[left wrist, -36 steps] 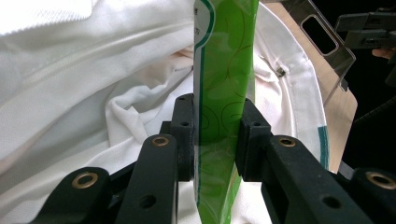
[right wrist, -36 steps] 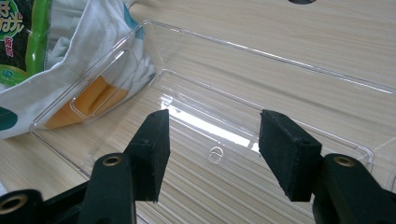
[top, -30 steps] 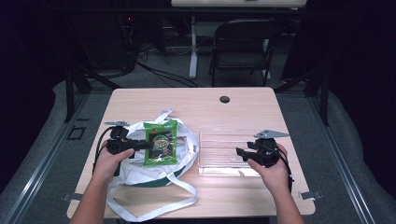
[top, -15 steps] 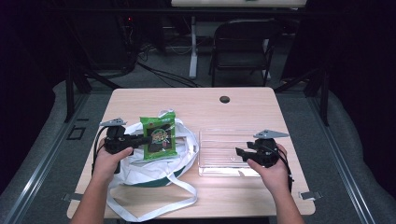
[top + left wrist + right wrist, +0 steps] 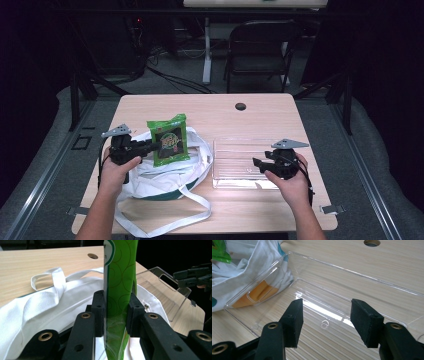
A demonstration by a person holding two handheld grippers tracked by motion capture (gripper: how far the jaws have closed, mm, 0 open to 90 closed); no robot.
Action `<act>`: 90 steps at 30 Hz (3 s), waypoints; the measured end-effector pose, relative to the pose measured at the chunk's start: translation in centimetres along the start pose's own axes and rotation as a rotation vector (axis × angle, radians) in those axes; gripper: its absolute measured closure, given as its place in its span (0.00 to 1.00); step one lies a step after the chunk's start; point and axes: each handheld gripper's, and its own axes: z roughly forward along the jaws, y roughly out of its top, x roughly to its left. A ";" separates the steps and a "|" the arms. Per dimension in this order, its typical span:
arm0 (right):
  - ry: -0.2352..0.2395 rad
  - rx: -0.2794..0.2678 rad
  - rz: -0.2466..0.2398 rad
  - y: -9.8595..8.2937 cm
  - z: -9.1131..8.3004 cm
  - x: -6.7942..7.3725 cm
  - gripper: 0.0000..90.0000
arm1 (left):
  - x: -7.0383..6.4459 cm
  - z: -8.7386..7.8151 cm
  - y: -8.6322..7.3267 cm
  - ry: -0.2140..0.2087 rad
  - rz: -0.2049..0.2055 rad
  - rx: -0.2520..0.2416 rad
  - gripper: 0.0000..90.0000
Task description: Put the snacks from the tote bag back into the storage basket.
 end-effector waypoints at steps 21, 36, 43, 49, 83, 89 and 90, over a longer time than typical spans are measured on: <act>0.037 0.062 -0.192 3.2 -1.7 0.1 0.59 | -2.8 0.8 1.3 -0.023 0.081 -0.033 0.81; 0.105 0.186 -0.396 5.7 -1.7 0.9 0.69 | -5.1 2.7 1.7 -0.085 0.136 -0.022 0.81; 0.143 0.230 -0.495 7.8 -1.8 1.6 0.73 | -5.9 2.8 1.9 -0.107 0.158 -0.029 0.81; 0.157 0.249 -0.534 9.5 -2.3 1.9 0.74 | -6.4 3.0 1.9 -0.128 0.162 -0.039 0.81; 0.292 0.311 -0.680 15.8 -4.2 4.0 0.64 | -8.7 5.4 1.0 -0.194 0.199 0.024 0.81; 0.302 0.333 -0.727 16.4 -4.1 5.1 0.62 | -8.9 5.8 0.9 -0.204 0.203 0.028 0.81; 0.304 0.338 -0.733 16.5 -4.1 5.3 0.61 | -9.0 5.8 0.9 -0.204 0.205 0.031 0.81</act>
